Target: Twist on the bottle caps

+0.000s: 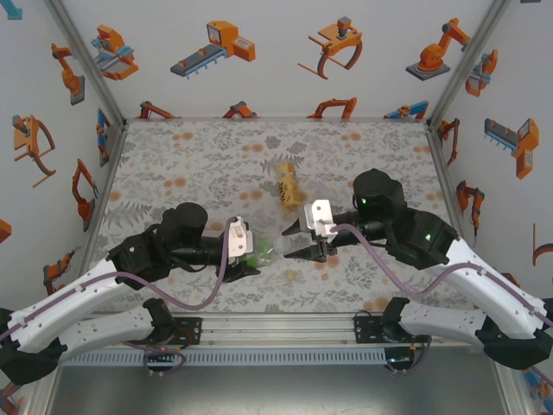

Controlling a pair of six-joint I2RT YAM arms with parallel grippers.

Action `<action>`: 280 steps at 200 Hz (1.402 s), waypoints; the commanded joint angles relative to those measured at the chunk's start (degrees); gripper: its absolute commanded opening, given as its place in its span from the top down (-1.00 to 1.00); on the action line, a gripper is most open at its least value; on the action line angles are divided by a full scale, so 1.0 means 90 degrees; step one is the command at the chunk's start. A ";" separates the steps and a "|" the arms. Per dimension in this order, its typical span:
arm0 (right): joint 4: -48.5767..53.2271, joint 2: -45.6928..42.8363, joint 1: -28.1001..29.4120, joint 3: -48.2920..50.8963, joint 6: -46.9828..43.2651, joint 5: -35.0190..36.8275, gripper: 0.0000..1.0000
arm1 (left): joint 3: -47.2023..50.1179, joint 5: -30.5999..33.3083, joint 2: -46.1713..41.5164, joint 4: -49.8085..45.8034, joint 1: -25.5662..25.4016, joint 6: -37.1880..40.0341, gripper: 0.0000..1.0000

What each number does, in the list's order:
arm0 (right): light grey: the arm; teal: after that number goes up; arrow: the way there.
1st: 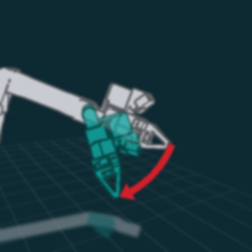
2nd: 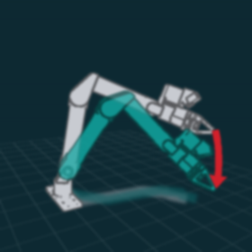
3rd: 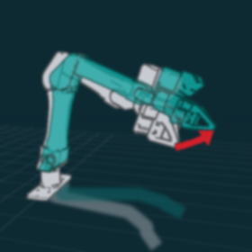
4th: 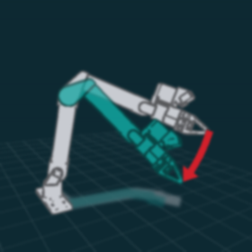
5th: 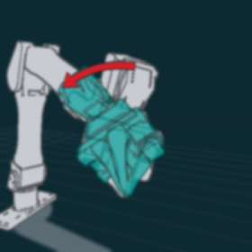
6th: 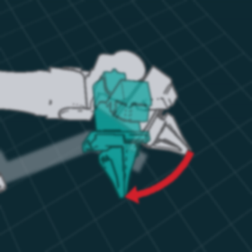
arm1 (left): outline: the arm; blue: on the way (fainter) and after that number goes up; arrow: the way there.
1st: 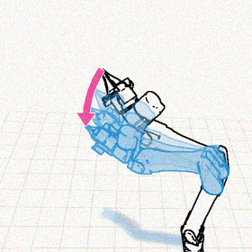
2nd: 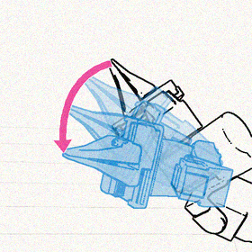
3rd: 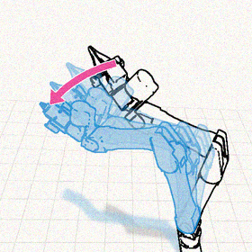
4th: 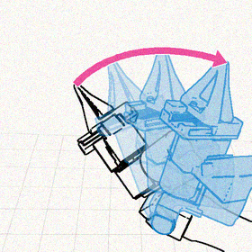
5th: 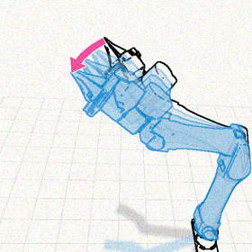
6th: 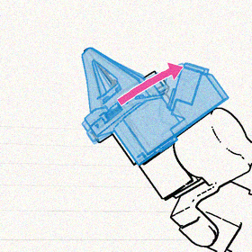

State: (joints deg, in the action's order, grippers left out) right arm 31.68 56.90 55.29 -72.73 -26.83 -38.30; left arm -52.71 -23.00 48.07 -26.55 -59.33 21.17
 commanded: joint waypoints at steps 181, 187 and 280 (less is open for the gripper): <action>-0.0911 -0.0230 0.0146 0.1527 1.0467 0.3722 1.00 | -0.0018 0.0560 0.0303 0.0477 -0.0038 -0.0062 1.00; -0.0878 -0.0188 0.0143 0.1610 1.1013 0.3721 1.00 | -0.0003 0.0570 0.0304 0.0480 -0.0038 -0.0049 1.00; -0.0480 0.0205 0.0262 0.0869 1.1147 0.3584 0.60 | -0.0062 0.0652 0.0387 0.0355 -0.0039 0.0117 1.00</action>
State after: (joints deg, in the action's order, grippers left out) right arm 26.44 56.99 56.80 -60.16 80.09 -5.30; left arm -51.46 -12.43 51.99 -31.09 -58.81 19.94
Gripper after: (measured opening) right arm 0.345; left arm 0.535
